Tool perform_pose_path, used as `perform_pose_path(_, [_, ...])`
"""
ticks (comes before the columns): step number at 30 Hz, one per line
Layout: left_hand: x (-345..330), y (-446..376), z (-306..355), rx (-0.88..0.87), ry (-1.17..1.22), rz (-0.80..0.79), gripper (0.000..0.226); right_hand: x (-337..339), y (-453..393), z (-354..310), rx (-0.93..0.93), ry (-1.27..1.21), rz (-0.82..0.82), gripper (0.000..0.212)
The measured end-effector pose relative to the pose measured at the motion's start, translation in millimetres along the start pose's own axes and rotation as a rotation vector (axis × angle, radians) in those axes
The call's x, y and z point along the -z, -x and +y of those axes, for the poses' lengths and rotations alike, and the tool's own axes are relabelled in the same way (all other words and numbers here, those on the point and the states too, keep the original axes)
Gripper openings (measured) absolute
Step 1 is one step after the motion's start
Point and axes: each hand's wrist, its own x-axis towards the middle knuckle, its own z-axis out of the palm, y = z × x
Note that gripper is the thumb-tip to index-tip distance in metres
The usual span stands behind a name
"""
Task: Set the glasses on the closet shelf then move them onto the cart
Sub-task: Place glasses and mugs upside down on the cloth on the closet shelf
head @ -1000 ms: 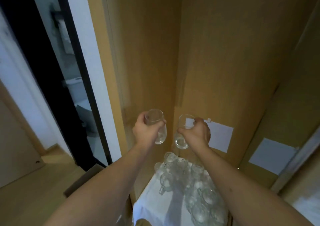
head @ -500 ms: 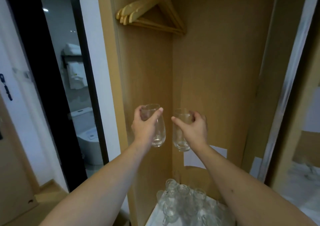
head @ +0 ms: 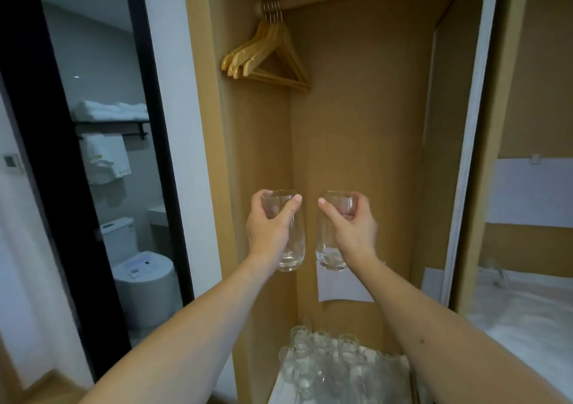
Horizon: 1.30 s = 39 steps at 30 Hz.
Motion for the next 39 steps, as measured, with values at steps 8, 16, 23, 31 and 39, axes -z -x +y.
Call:
perform_pose_path(8, [10, 34, 5, 0.039, 0.064, -0.105, 0.056, 33, 49, -16, -0.01, 0.174, 0.119, 0.051])
perform_pose_path(16, [-9, 76, 8, 0.078, 0.106, -0.196, 0.05, 81, 84, -26, -0.037, 0.26, 0.254, 0.063])
perform_pose_path(23, [-48, 111, 27, 0.067, 0.102, -0.274, 0.055, 134, 99, -47, -0.035, 0.315, 0.328, 0.049])
perform_pose_path(31, [-116, 161, 43, 0.082, 0.16, -0.36, 0.049, 213, 106, -60, -0.042, 0.386, 0.404, 0.055])
perform_pose_path(39, [-197, 220, 50, 0.123, 0.18, -0.447, 0.065, 311, 105, -52, -0.056, 0.39, 0.423, 0.054])
